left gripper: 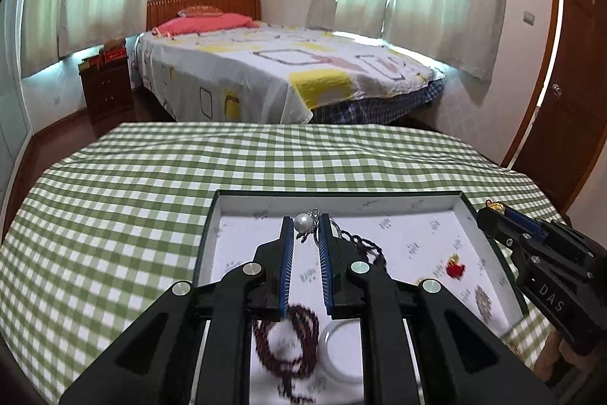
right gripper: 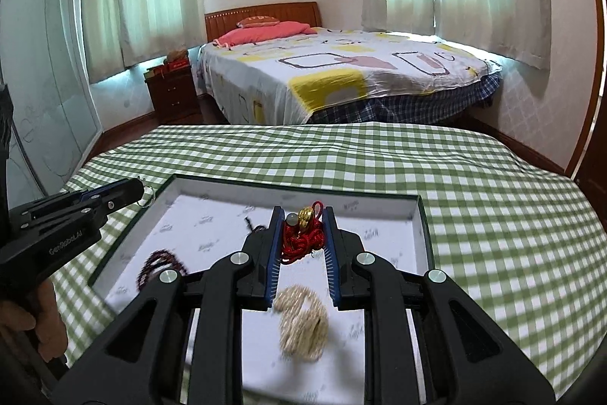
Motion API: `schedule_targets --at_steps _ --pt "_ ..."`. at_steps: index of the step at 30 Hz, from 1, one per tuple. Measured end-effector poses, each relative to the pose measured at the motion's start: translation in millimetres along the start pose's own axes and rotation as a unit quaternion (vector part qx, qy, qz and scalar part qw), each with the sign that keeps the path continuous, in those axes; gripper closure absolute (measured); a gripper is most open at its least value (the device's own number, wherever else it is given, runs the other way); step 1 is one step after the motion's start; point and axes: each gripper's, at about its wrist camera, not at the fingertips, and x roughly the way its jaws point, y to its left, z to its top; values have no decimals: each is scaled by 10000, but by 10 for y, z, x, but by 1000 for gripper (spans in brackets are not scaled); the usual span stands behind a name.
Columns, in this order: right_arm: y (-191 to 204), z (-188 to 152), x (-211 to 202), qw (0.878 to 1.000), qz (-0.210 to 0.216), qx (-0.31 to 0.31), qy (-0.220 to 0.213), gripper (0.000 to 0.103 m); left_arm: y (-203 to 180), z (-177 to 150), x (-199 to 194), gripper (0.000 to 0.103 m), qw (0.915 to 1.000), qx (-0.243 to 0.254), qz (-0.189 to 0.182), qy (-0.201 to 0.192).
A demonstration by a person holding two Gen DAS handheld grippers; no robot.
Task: Organize jewelry
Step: 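Carry the pearl ring with the left tool while the right tool carries the tassel into the tray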
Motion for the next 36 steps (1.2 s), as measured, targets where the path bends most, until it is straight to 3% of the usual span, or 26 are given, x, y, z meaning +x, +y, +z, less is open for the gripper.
schedule_targets --at_steps 8,18,23,36 --pt "-119 -8 580 9974 27 86 719 83 10 -12 602 89 9964 -2 49 841" --pt "-129 -89 886 9875 92 236 1554 83 -69 -34 908 89 9893 143 55 1451" --pt "-121 -115 934 9848 94 213 1720 83 -80 -57 998 89 9845 129 191 1739" --pt "-148 -96 907 9851 45 249 1700 73 -75 -48 1028 87 9831 170 169 1815"
